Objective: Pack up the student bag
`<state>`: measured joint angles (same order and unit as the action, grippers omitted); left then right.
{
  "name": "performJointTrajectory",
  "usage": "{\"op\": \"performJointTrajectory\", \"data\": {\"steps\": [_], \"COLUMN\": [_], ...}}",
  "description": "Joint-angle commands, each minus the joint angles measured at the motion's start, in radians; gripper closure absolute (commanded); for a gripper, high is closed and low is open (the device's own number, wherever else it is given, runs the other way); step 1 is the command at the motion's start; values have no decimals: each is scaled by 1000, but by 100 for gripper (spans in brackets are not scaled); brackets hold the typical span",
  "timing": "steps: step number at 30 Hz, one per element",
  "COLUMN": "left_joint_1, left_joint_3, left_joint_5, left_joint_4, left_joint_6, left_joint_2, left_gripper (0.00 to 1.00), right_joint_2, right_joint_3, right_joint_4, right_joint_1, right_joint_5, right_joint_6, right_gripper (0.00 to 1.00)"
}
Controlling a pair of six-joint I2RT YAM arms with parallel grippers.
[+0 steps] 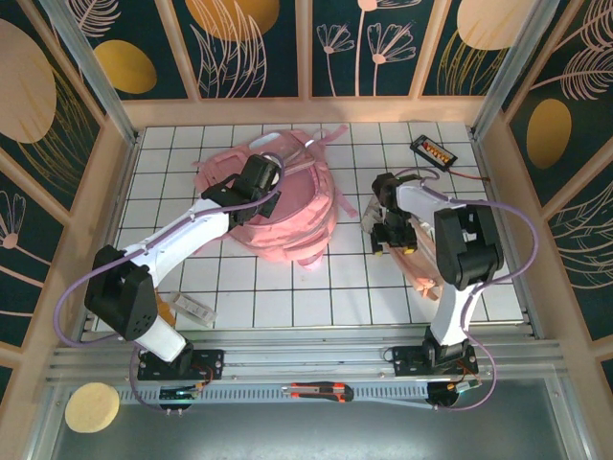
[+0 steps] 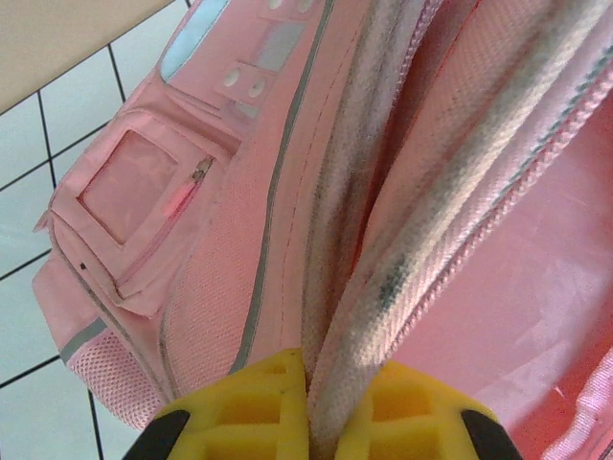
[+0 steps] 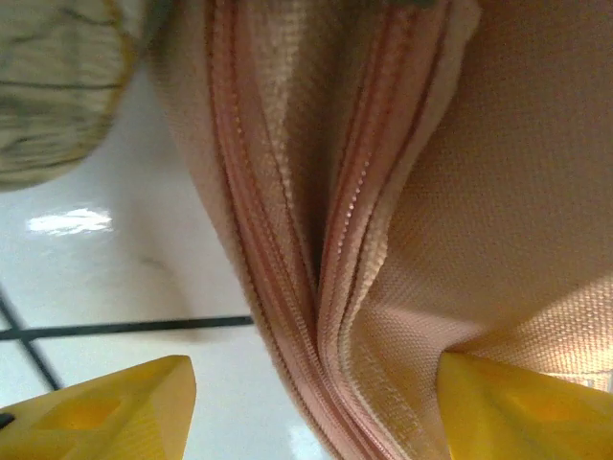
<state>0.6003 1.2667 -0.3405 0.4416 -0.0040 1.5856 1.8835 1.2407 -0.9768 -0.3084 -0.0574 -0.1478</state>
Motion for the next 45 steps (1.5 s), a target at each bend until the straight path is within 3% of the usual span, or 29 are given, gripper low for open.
{"op": "performJointTrajectory", "data": {"steps": [1, 4, 9, 15, 21, 26, 30, 34, 38, 41, 45], "left_joint_1": [-12, -14, -13, -13, -13, -13, -13, -13, -14, -14, -21], "left_joint_3": [-5, 2, 2, 2, 19, 62, 102, 132, 172, 203, 221], "left_joint_5": [-6, -10, -11, -4, 21, 49, 92, 132, 159, 173, 194], "left_joint_4": [-12, -6, -4, -5, -7, -2, 5, -3, -12, 1, -7], "left_joint_6": [-8, -5, -7, -21, -43, -68, -111, -163, -205, -229, -272], "left_joint_2": [-39, -38, -39, -49, -49, -44, -41, -56, -76, -75, -69], "left_gripper": [100, 100, 100, 100, 100, 100, 100, 100, 100, 100, 100], "right_joint_2": [17, 35, 43, -28, -125, -212, -305, -400, -521, -532, -476], "right_joint_3": [6, 12, 8, 45, 151, 221, 296, 251, -10, -148, -204], "right_joint_4": [-25, -21, -21, -74, -166, -227, -168, 144, 849, 1325, 1617], "right_joint_1": [11, 17, 26, 24, 28, 53, 100, 127, 125, 99, 45], "right_joint_5": [-61, -56, -53, -29, 33, 174, 358, 683, 912, 924, 910], "right_joint_6": [19, 32, 43, 30, -9, -32, -85, -220, -622, -878, -945], "right_gripper": [36, 46, 75, 99, 100, 100, 100, 100, 100, 100, 100]}}
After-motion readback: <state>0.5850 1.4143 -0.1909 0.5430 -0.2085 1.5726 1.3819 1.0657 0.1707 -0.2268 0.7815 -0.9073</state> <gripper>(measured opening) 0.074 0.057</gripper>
